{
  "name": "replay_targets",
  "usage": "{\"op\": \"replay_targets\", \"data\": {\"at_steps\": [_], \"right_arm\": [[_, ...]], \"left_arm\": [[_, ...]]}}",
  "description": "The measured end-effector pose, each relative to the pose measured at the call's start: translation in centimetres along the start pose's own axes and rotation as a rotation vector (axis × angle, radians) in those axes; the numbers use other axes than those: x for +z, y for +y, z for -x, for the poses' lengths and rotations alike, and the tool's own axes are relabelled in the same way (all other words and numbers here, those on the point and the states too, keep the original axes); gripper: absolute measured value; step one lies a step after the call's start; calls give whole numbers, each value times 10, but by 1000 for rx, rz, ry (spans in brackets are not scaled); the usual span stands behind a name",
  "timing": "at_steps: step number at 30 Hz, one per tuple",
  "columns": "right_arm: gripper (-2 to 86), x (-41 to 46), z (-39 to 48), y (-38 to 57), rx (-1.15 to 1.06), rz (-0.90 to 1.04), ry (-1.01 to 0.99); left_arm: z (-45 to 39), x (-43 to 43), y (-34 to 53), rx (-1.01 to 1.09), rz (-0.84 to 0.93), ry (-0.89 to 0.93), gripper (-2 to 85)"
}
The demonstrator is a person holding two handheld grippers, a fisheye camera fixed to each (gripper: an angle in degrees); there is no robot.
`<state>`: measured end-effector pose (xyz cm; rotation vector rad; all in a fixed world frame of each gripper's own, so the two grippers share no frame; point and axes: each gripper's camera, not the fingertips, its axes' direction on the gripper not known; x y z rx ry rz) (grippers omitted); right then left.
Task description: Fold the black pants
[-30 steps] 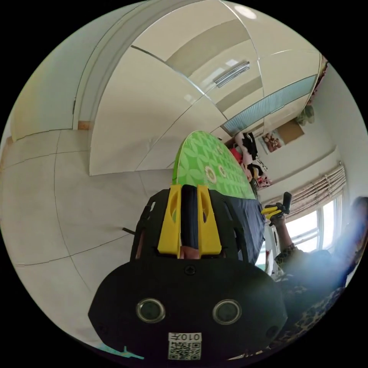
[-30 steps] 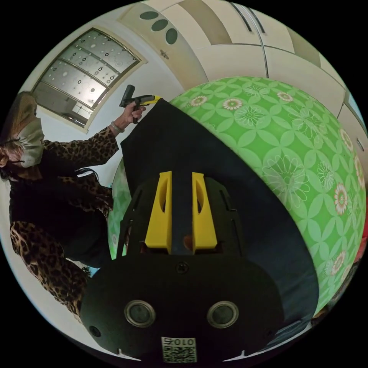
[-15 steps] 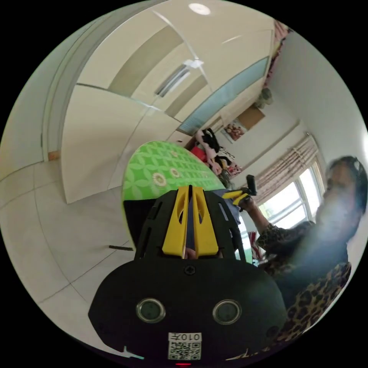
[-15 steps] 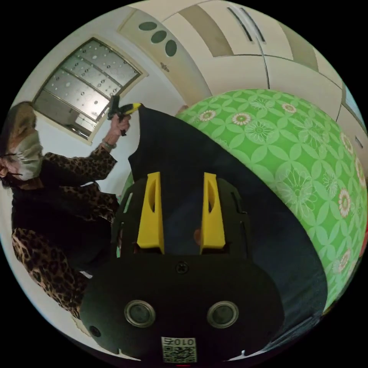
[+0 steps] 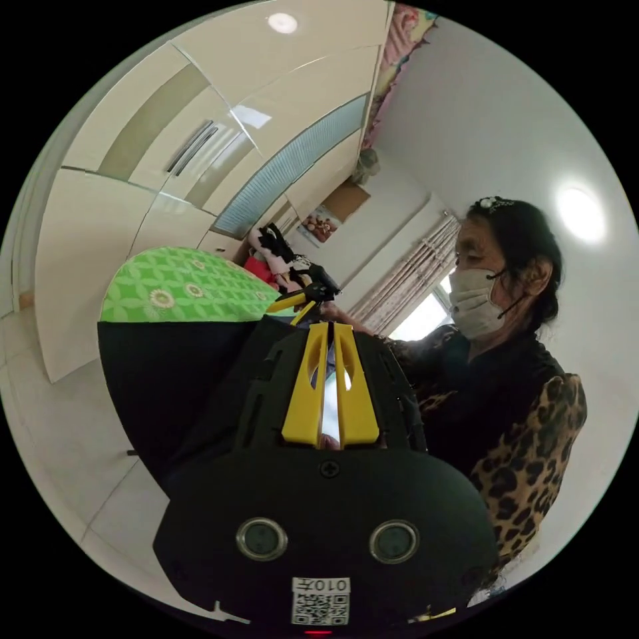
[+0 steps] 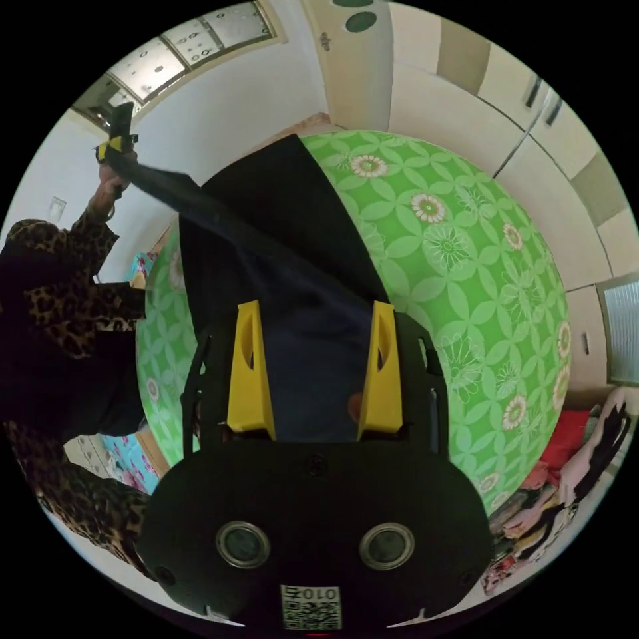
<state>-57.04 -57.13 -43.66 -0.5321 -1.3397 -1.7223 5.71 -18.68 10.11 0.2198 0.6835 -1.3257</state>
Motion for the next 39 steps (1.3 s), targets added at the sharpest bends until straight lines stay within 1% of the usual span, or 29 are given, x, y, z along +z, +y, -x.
{"op": "replay_targets", "data": {"at_steps": [1,4,7,11,13,15,16,18,20,23,25,26,28,29,31,32,33,34,35,37,39], "right_arm": [[208,5,4,-3,-28,56,33],[205,11,8,-4,-59,139,94],[203,10,4,-9,-61,173,155],[189,17,1,-19,-104,198,151],[157,34,3,-18,-140,301,143],[114,43,7,-6,-164,340,104],[75,46,10,5,-150,343,116],[52,44,14,20,-96,316,111],[48,35,30,37,-76,299,111],[46,19,79,63,-72,309,146],[46,14,130,83,-99,345,205],[46,14,142,88,-99,353,209],[46,24,181,107,-93,355,161],[46,28,187,112,-75,348,140],[46,59,198,129,36,290,-17],[47,70,198,133,64,277,-61],[47,96,196,140,137,264,-162],[48,123,194,146,213,272,-259],[48,134,194,149,238,276,-290],[48,162,204,158,246,294,-359],[49,171,210,166,219,296,-402]], "left_arm": [[-5,-2,5,21,-12,-7,-2],[-11,-6,15,58,-19,3,-2],[-20,-7,24,116,-19,47,-2],[-37,-6,40,198,1,74,-2],[-45,-6,47,221,9,55,-2],[-47,-10,54,224,1,40,-2],[-45,-13,59,206,-17,30,-2],[-38,-19,66,173,-47,8,-2],[-29,-32,76,127,-120,8,-2],[-29,-58,90,85,-214,-34,-2],[-39,-70,96,90,-239,-57,-2],[-49,-76,100,108,-242,-80,-2],[-63,-83,108,127,-250,-101,-2],[-69,-86,117,132,-245,-112,-2],[-72,-90,136,97,-244,-158,-2],[-63,-92,152,32,-250,-156,-2],[-57,-92,160,-8,-247,-154,-2],[-45,-92,179,-94,-248,-173,-2],[-32,-91,197,-175,-249,-179,-1],[-18,-92,221,-283,-271,-184,-1],[-13,-95,238,-322,-298,-176,-1]]}}
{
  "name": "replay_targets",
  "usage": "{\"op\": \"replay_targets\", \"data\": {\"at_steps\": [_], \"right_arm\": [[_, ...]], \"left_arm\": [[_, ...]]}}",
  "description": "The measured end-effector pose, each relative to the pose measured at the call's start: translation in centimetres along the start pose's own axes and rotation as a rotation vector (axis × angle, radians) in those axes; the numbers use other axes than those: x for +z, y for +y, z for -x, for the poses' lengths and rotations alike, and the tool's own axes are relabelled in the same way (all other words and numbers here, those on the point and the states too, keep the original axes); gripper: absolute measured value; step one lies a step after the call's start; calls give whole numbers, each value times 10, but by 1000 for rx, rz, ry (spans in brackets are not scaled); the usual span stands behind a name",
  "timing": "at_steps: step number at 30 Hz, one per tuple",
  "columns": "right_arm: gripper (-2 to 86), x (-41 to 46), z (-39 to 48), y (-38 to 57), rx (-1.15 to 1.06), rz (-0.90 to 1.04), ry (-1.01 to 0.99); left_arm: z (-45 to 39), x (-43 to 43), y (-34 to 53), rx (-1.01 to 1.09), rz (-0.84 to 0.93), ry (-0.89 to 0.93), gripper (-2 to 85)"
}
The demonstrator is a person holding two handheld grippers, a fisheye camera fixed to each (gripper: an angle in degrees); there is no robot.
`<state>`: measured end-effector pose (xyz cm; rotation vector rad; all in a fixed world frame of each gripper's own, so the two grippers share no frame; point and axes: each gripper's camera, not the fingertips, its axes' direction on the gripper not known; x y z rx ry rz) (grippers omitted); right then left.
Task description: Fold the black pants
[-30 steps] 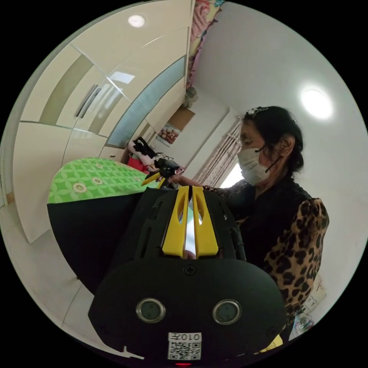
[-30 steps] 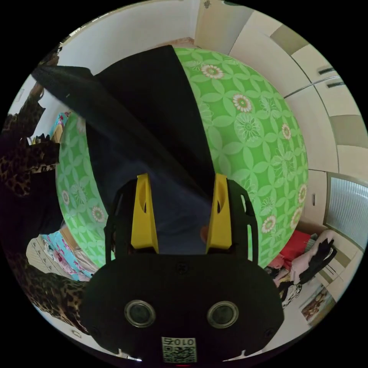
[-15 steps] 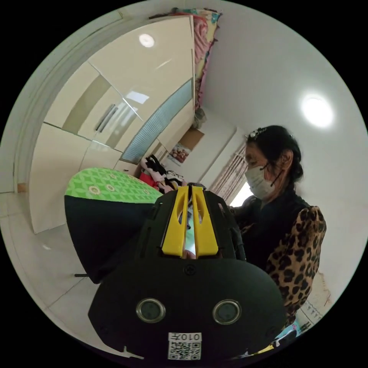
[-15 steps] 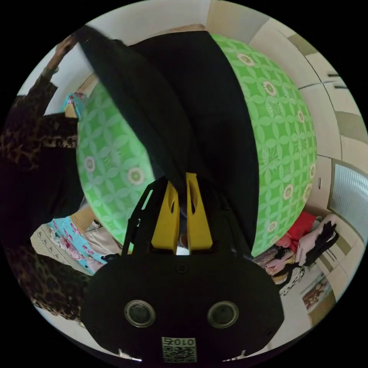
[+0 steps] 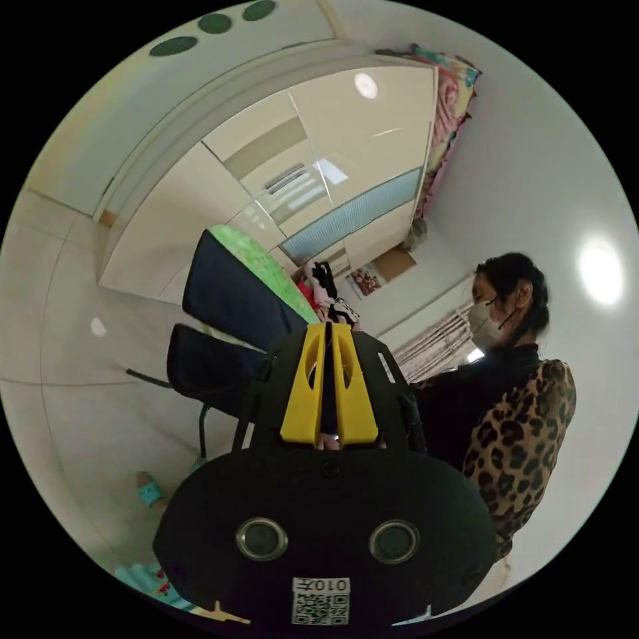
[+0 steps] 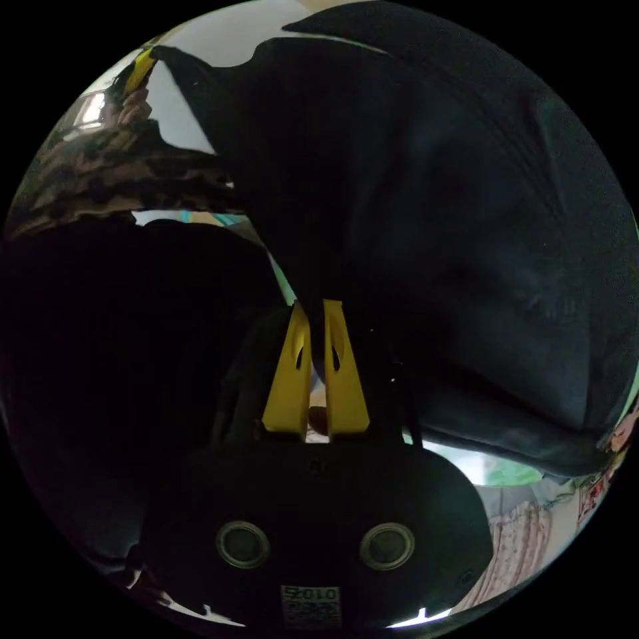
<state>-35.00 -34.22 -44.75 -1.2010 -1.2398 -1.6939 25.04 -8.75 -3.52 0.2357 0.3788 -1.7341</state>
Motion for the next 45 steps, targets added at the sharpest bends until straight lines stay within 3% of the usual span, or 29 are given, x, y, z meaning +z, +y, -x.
{"op": "replay_targets", "data": {"at_steps": [5,8,10,14,15,16,19,28,35,38,40,45], "right_arm": [[71,24,-48,22,39,-50,-323],[68,2,-82,70,-4,-259,-480],[55,-25,-114,133,15,-526,-470],[78,-39,-191,238,531,-857,-336],[138,-39,-212,263,763,-886,-233],[175,-38,-231,278,958,-858,-165],[187,-39,-260,287,1154,-851,-84],[129,-4,-283,240,1371,-487,267],[56,13,-230,322,1381,-643,401],[51,44,-196,421,1444,-821,281],[51,106,-179,510,1502,-1047,-14],[53,263,-175,595,1663,-1261,-488]], "left_arm": [[21,-26,22,-135,-116,-2,-2],[22,-43,24,-129,-252,92,-2],[17,-48,21,-131,-291,60,-2],[-9,-6,-17,-49,-140,17,-2],[-11,5,-24,-41,-113,23,-2],[-12,33,-38,-28,-55,50,-2],[-6,112,-68,-45,90,120,-1],[-18,282,-86,-112,280,404,-1],[-6,323,-91,-189,344,347,-1],[3,334,-105,-224,336,274,-1],[5,344,-113,-224,335,250,-1],[4,381,-126,-216,391,176,-1]]}}
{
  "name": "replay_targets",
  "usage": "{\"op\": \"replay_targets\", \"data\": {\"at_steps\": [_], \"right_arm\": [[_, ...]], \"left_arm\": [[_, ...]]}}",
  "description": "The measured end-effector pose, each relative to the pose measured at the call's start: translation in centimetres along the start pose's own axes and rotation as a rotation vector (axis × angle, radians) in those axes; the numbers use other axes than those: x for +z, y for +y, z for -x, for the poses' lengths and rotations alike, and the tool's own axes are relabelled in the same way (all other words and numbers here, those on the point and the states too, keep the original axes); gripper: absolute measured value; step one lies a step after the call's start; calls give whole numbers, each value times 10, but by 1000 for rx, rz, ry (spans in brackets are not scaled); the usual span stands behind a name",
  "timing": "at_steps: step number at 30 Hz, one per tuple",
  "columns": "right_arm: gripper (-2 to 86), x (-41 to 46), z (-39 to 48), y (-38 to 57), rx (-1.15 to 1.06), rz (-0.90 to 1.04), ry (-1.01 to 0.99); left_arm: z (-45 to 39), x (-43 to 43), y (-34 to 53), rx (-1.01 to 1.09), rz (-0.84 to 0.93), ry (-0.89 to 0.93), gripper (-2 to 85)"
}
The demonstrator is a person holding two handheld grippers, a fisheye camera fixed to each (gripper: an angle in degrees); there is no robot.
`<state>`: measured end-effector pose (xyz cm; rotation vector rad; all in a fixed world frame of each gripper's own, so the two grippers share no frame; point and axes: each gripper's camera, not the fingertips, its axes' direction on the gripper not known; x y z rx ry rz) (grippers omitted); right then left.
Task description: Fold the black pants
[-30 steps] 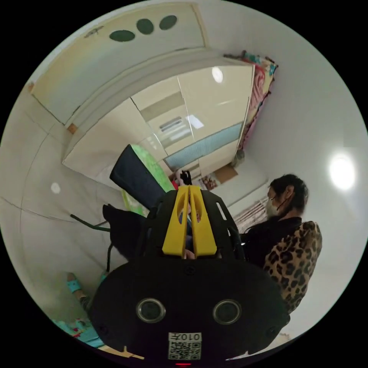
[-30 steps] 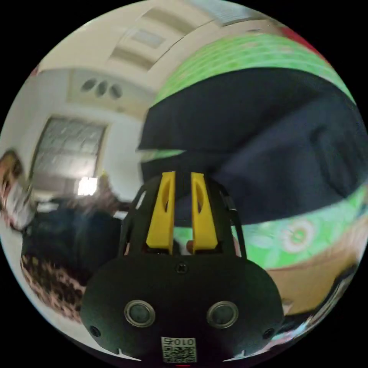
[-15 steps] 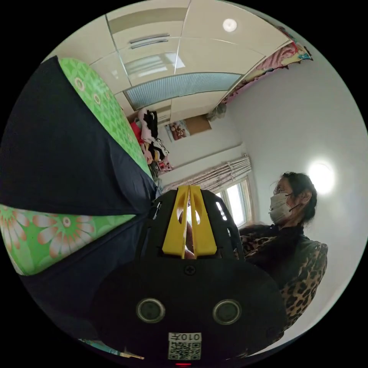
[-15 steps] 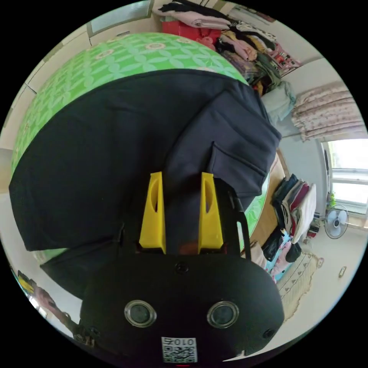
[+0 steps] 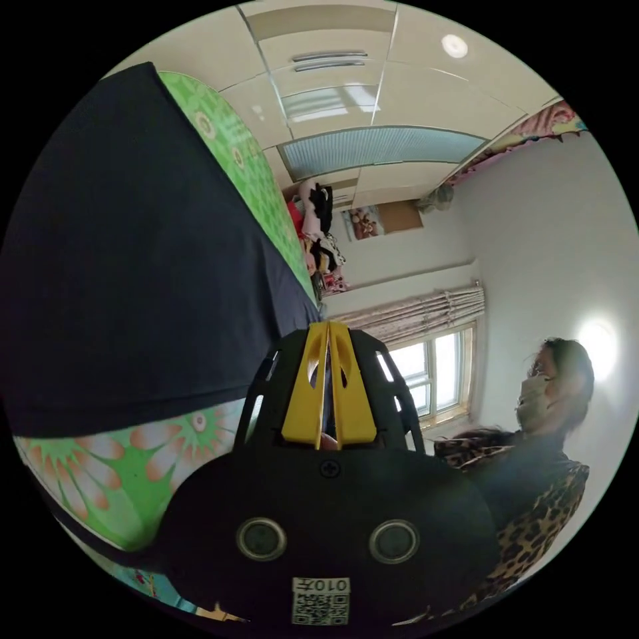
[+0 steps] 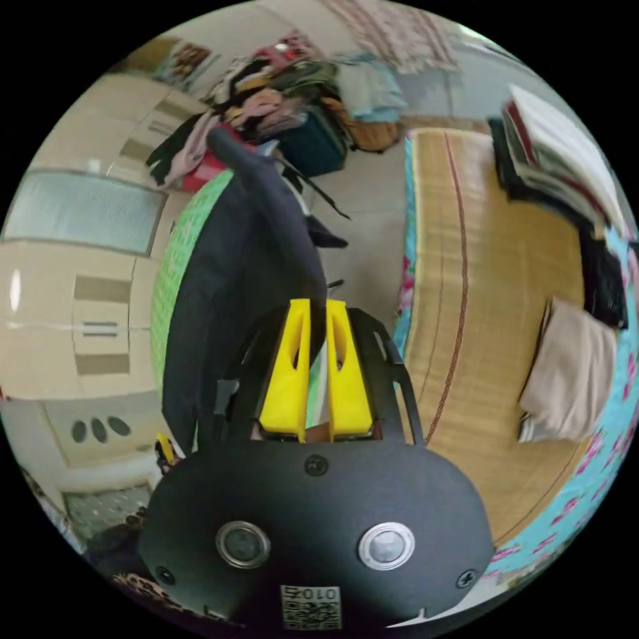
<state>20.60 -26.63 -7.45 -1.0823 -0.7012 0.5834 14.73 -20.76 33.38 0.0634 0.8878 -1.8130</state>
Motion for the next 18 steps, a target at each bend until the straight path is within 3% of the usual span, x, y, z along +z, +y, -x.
{"op": "replay_targets", "data": {"at_steps": [4,8,12,16,18], "right_arm": [[45,12,-71,2,188,-17,-90],[42,-2,-72,0,123,-79,-155],[34,7,7,-14,-305,11,-268],[27,70,119,-15,-646,177,-97],[25,102,147,-14,-710,208,23]], "left_arm": [[-6,31,-13,-15,54,-71,-1],[-18,54,-20,14,127,-178,-1],[-32,66,-20,49,101,-342,-2],[-39,84,-21,25,16,-434,-1],[-35,87,-20,-22,-32,-468,-1]]}}
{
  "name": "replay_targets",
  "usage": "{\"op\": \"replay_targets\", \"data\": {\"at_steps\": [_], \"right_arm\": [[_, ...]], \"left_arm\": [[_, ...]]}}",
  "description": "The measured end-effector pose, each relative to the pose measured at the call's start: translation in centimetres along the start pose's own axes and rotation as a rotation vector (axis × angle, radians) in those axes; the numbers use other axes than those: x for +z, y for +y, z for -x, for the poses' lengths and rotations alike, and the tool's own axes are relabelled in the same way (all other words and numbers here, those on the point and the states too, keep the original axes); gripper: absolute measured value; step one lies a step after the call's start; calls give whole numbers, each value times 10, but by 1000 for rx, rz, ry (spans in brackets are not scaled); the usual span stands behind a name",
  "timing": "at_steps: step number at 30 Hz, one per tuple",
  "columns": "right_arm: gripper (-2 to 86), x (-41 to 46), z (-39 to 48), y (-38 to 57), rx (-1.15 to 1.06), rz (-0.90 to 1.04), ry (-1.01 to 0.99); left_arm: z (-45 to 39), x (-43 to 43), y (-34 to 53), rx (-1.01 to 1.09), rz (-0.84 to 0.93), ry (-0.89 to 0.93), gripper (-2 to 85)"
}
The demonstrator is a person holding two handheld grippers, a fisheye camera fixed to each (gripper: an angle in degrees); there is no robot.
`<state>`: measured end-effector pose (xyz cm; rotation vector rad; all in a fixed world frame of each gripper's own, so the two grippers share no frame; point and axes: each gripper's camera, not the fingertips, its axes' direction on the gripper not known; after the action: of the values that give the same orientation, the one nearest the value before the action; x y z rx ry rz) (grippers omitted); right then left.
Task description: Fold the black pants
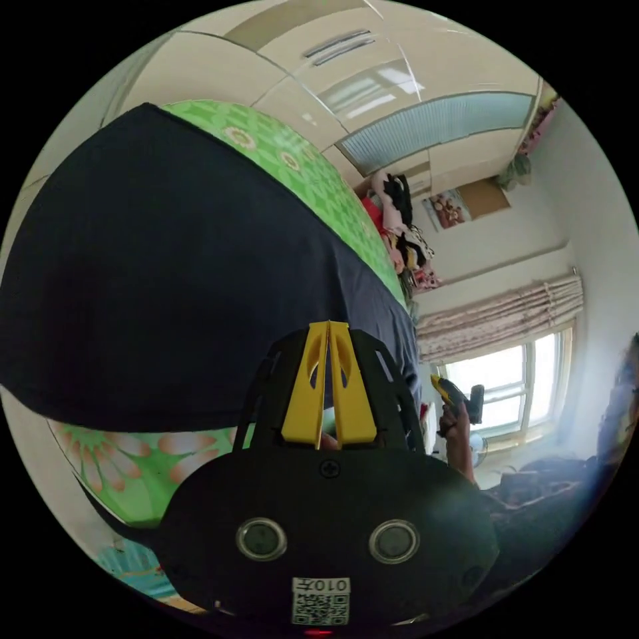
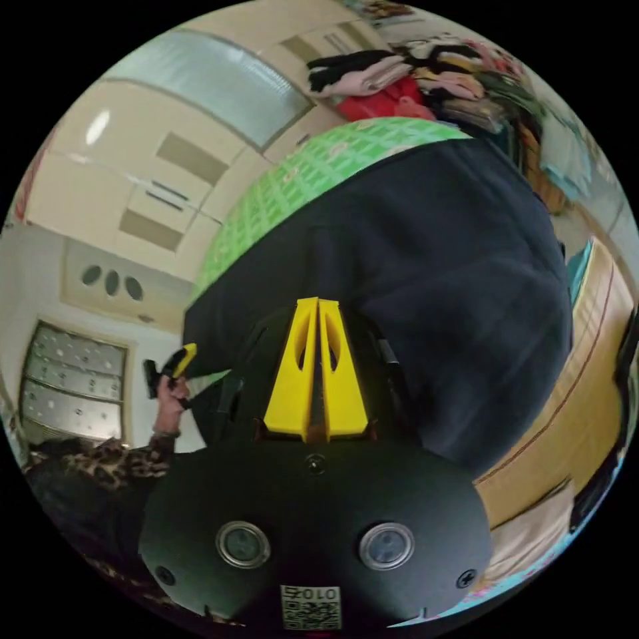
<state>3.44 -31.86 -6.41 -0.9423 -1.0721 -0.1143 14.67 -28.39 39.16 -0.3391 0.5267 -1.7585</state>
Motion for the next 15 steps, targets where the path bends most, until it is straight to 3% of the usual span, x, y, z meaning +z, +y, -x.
{"op": "replay_targets", "data": {"at_steps": [4,7,12,15], "right_arm": [[23,52,18,-27,-104,82,-38],[21,81,16,-45,-120,102,-52],[17,108,-5,-88,-56,53,-352],[18,124,5,-126,-39,87,-386]], "left_arm": [[19,6,4,-101,-40,-69,-2],[33,11,-2,-116,-80,-2,-3],[48,20,-42,-109,-151,-6,-4],[56,34,-93,-88,-151,-41,-4]]}}
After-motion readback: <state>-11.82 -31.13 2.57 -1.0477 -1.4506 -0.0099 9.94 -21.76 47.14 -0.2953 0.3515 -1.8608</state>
